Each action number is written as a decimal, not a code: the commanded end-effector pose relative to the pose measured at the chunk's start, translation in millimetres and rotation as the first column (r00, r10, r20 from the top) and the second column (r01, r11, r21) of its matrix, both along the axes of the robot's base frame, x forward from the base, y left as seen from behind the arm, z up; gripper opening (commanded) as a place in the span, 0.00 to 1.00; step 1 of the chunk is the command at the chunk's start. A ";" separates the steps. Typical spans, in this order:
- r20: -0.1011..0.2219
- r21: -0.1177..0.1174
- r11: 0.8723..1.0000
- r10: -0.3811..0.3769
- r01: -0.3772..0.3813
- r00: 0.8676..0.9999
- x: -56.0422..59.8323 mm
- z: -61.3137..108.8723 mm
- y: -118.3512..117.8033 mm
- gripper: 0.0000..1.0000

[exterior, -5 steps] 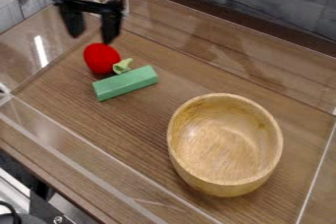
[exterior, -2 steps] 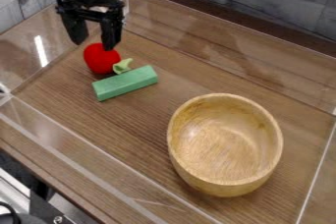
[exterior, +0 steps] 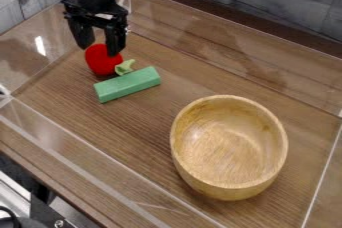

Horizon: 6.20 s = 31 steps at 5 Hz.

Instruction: Move the red fruit to the right

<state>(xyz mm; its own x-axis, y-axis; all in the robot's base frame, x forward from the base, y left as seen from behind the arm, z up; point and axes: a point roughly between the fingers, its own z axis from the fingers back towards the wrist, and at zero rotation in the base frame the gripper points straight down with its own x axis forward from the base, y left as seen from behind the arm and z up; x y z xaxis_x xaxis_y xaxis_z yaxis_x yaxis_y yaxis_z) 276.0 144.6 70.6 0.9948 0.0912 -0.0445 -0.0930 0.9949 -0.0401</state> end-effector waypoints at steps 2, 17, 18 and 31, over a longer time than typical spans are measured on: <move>0.066 0.058 0.998 0.035 -0.038 0.997 27.4 0.9 24.4 1.00; 0.150 -0.005 0.976 0.218 -0.220 0.964 86.1 88.7 -25.1 0.00; 0.147 0.000 0.986 0.168 -0.170 0.975 96.1 87.2 -57.4 0.00; 0.106 0.083 0.971 0.216 -0.226 0.971 104.1 15.0 -141.8 0.00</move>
